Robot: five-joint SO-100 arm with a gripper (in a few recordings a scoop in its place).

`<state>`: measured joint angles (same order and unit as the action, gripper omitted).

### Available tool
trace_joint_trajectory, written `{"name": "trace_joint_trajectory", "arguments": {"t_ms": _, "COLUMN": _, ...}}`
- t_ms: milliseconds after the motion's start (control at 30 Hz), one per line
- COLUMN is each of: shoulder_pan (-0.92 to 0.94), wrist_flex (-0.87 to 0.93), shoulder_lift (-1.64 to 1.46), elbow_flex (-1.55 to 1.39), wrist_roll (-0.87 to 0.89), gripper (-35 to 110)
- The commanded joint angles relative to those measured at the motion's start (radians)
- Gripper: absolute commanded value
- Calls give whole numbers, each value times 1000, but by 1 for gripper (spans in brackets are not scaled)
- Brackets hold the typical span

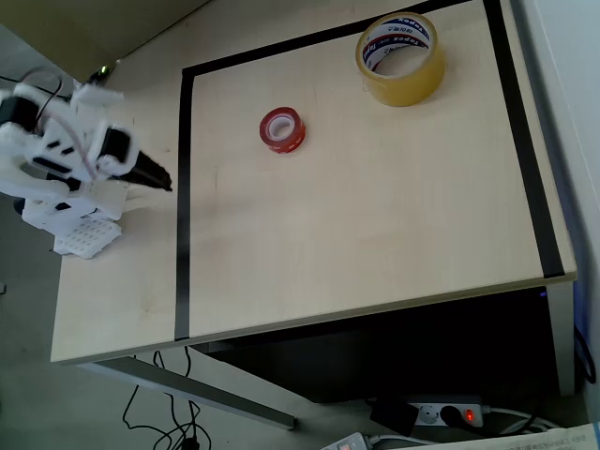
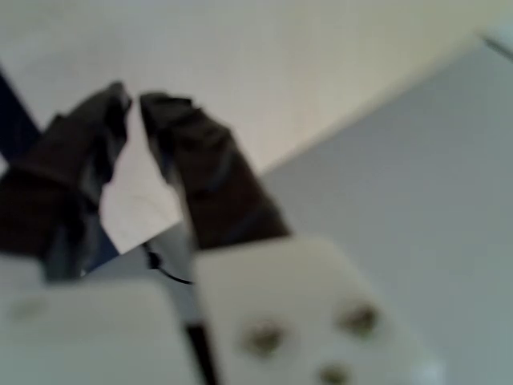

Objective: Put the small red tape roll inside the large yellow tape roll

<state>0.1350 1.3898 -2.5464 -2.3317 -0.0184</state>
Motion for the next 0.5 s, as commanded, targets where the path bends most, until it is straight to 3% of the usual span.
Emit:
{"name": "trace_joint_trajectory", "arguments": {"t_ms": 0, "shoulder_pan": -34, "wrist_flex": 133, "shoulder_lift": 368, "elbow_flex": 411, "wrist_roll": 6, "gripper": 0}}
{"name": "trace_joint_trajectory", "arguments": {"t_ms": 167, "shoulder_pan": -173, "wrist_flex": 176, "shoulder_lift": 457, "elbow_flex": 500, "wrist_roll": -201, "gripper": 3}}
{"name": "trace_joint_trajectory", "arguments": {"t_ms": 333, "shoulder_pan": -221, "wrist_flex": 176, "shoulder_lift": 565, "elbow_flex": 466, "wrist_roll": -265, "gripper": 28}}
{"name": "trace_joint_trajectory", "arguments": {"t_ms": 467, "shoulder_pan": -193, "wrist_flex": 127, "shoulder_lift": 591, "elbow_flex": 379, "wrist_roll": -328, "gripper": 35}}
